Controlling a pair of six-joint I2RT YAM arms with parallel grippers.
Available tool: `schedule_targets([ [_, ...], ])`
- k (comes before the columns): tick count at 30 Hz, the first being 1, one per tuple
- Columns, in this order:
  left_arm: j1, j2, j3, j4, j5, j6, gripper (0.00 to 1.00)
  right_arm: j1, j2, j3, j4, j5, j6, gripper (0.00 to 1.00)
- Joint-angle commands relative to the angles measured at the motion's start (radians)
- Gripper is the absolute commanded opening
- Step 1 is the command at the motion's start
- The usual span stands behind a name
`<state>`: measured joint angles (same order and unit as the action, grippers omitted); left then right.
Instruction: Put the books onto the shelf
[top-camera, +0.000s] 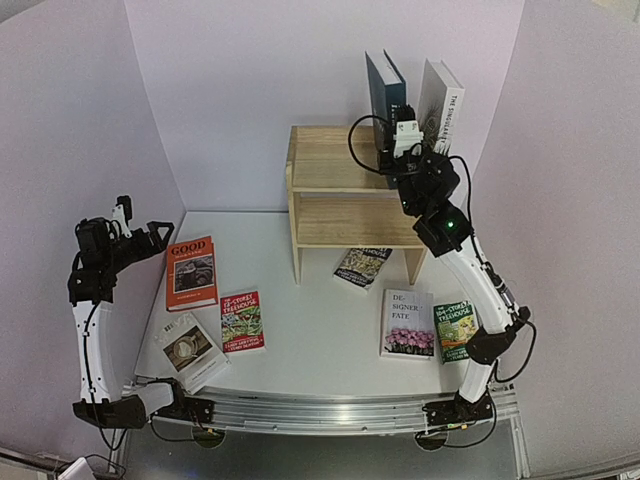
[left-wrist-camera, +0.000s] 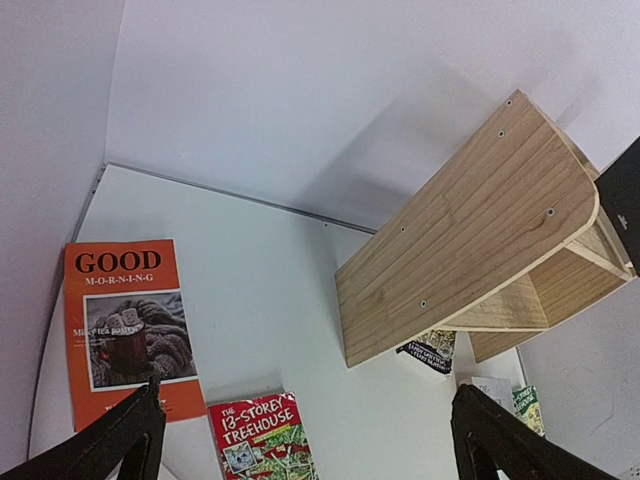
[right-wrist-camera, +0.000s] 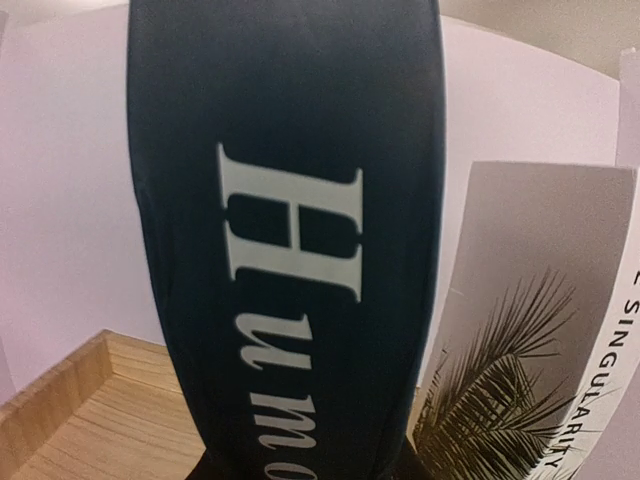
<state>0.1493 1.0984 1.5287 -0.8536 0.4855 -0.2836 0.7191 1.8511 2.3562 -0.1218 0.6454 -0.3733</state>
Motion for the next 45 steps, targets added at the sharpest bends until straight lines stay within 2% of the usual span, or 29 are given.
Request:
schedule_targets([
  [1,-0.002,-0.024,-0.010,0.046,0.001,0.021,1.00,-0.055,-0.007,-0.030,0.089,0.050,0.001,0.00],
  [8,-0.002,-0.024,-0.017,0.047,0.001,0.024,1.00,-0.122,-0.012,-0.086,0.111,0.074,0.039,0.00],
  [22,-0.002,-0.017,-0.021,0.066,0.009,0.018,1.00,-0.165,-0.001,-0.103,0.142,0.076,0.064,0.01],
  [24,-0.002,-0.017,-0.024,0.066,0.009,0.018,1.00,-0.165,-0.004,-0.107,0.146,0.078,0.070,0.06],
  [27,-0.002,-0.018,-0.028,0.066,0.011,0.018,1.00,-0.165,-0.009,-0.116,0.152,0.074,0.081,0.25],
  [29,-0.003,-0.020,-0.031,0.067,0.014,0.018,1.00,-0.165,-0.015,-0.122,0.157,0.068,0.088,0.33],
  [36,-0.002,-0.023,-0.038,0.070,0.022,0.015,1.00,-0.165,-0.062,-0.193,0.202,0.068,0.123,0.39],
  [40,-0.003,-0.019,-0.038,0.071,0.028,0.015,1.00,-0.165,-0.096,-0.244,0.219,0.051,0.137,0.48],
  [45,-0.003,-0.018,-0.038,0.082,0.033,0.014,1.00,-0.165,-0.124,-0.280,0.223,0.048,0.155,0.51],
])
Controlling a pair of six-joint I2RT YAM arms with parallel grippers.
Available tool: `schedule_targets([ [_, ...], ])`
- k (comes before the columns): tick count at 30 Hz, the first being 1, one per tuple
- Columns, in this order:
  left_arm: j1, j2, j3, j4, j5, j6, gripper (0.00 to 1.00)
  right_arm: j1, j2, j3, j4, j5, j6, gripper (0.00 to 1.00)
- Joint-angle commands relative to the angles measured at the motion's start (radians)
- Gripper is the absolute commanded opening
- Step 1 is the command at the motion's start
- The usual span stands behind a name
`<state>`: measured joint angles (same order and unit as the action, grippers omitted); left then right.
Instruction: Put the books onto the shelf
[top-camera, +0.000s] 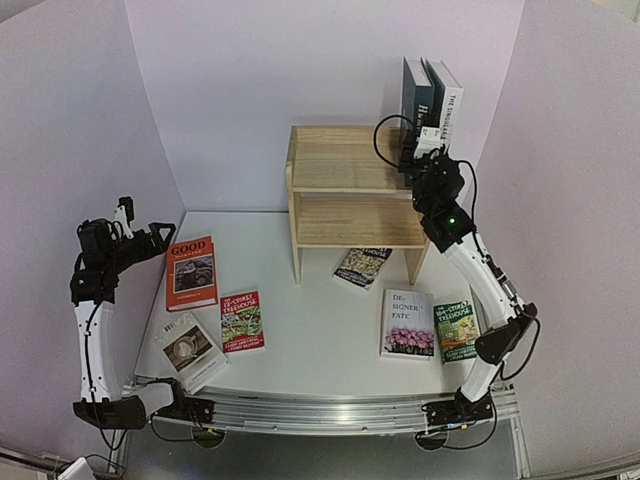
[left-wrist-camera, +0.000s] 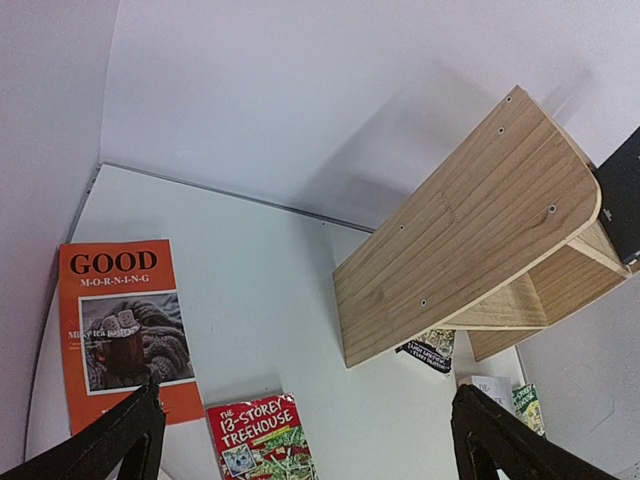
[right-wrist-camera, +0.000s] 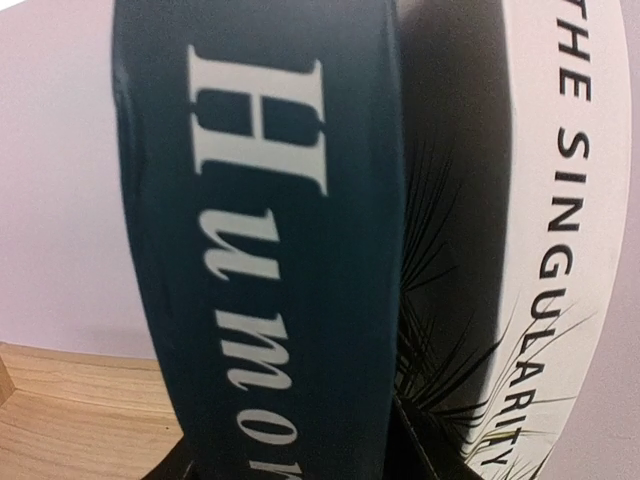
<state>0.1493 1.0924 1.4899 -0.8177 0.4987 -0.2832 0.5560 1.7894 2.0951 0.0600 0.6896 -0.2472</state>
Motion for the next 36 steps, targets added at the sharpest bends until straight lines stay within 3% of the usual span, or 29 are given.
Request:
schedule_targets([
  [1,-0.003,-0.011,0.001,0.048,0.021,0.013,1.00,-0.002,-0.066,-0.023,0.042,0.004,0.029,0.51],
  [36,-0.003,-0.016,-0.014,0.057,0.046,0.010,1.00,0.006,-0.127,-0.157,0.199,0.063,0.109,0.48],
])
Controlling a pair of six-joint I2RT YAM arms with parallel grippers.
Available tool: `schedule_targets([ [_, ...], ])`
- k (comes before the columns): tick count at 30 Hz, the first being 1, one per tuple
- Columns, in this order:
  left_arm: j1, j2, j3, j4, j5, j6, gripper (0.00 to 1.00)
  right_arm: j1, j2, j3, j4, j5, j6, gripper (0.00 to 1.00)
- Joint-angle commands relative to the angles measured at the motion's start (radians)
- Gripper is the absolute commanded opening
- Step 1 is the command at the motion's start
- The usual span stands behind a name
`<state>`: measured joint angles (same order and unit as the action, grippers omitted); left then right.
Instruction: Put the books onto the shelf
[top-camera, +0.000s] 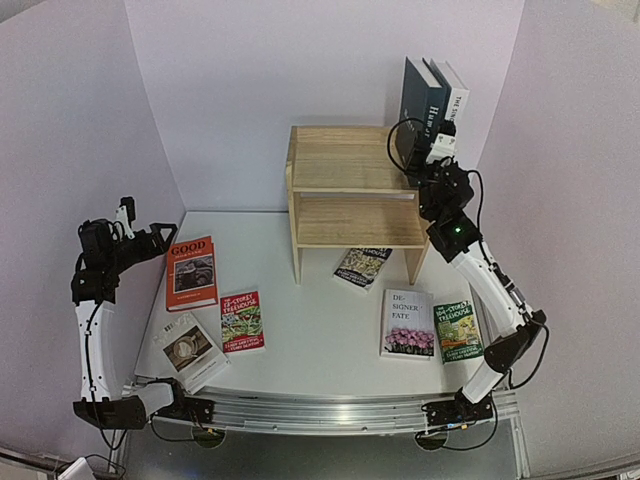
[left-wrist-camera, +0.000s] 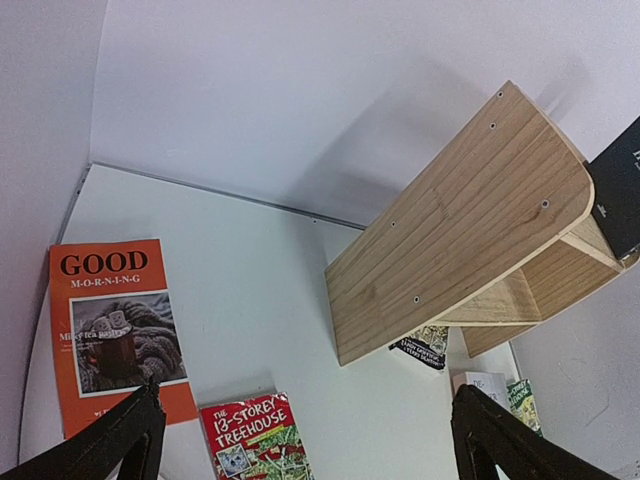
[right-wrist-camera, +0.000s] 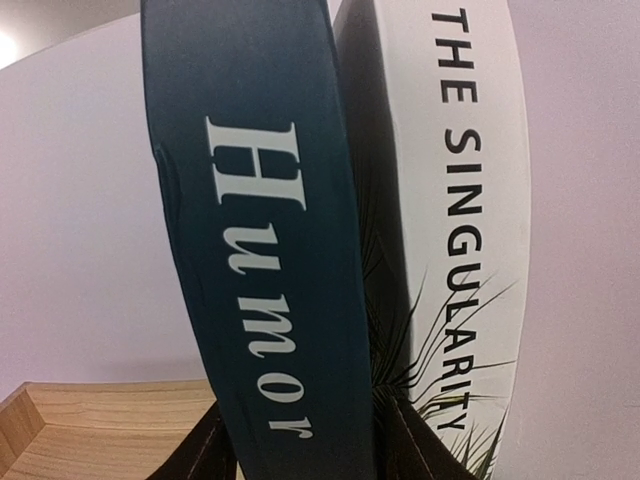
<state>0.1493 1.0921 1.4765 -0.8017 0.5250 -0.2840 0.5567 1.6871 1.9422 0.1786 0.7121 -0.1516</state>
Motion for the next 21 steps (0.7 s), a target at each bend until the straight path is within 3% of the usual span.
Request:
schedule_targets([
  [1,-0.004,-0.015,-0.001,0.041,0.020,0.011,1.00,0.008,-0.025,-0.005,0.084,0.043,0.012,0.48],
  [10,-0.003,-0.013,-0.004,0.047,0.027,0.010,1.00,0.014,-0.027,-0.017,0.111,0.048,0.012,0.53],
  [21,-0.002,-0.014,-0.016,0.050,0.049,0.010,1.00,0.035,-0.041,-0.038,0.126,0.052,0.010,0.53],
])
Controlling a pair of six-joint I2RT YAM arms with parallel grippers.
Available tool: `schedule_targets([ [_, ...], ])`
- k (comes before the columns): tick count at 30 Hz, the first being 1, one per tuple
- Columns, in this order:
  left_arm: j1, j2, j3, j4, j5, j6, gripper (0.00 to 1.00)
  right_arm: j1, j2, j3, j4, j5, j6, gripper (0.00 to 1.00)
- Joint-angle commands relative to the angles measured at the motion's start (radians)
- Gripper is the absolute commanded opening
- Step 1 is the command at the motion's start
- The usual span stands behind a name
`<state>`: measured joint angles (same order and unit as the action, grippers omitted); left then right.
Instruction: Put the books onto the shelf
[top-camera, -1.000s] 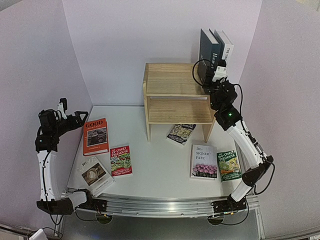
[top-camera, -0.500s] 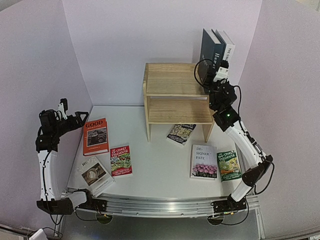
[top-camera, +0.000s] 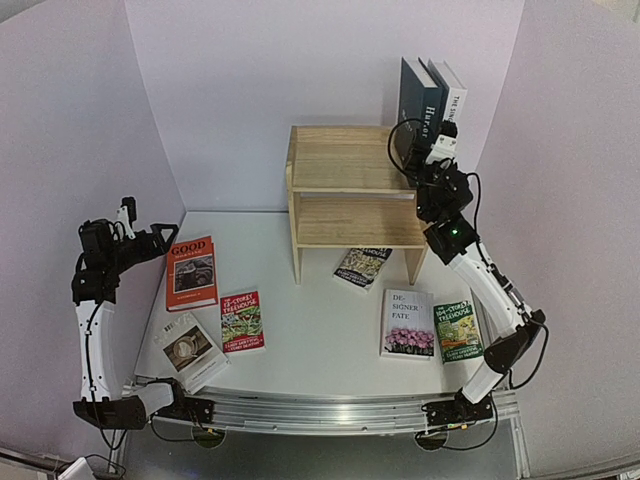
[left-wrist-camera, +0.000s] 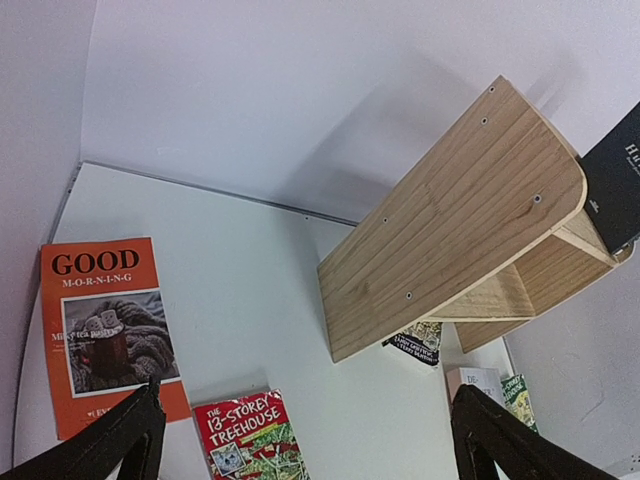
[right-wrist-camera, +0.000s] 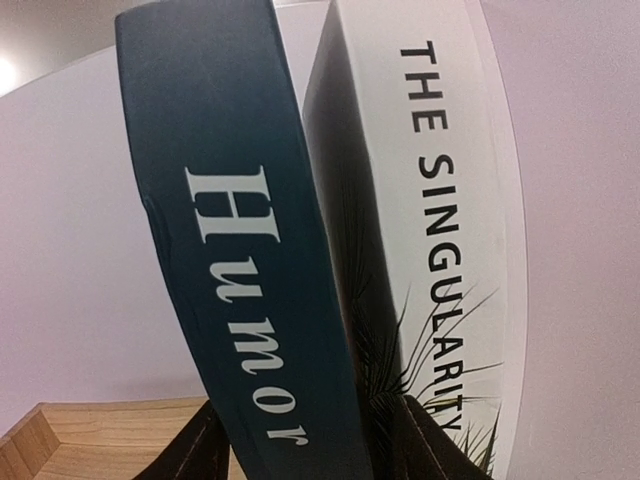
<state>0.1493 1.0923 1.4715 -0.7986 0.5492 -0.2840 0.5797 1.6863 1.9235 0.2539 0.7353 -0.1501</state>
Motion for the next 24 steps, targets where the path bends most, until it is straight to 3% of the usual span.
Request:
schedule_targets([
  [1,-0.002,-0.014,-0.013,0.047,0.029,0.010,1.00,0.012,-0.041,-0.026,0.054,0.032,0.010,0.53],
  [24,-0.003,-0.004,-0.016,0.059,0.079,-0.002,1.00,0.020,-0.067,-0.069,0.070,0.076,0.013,0.53],
])
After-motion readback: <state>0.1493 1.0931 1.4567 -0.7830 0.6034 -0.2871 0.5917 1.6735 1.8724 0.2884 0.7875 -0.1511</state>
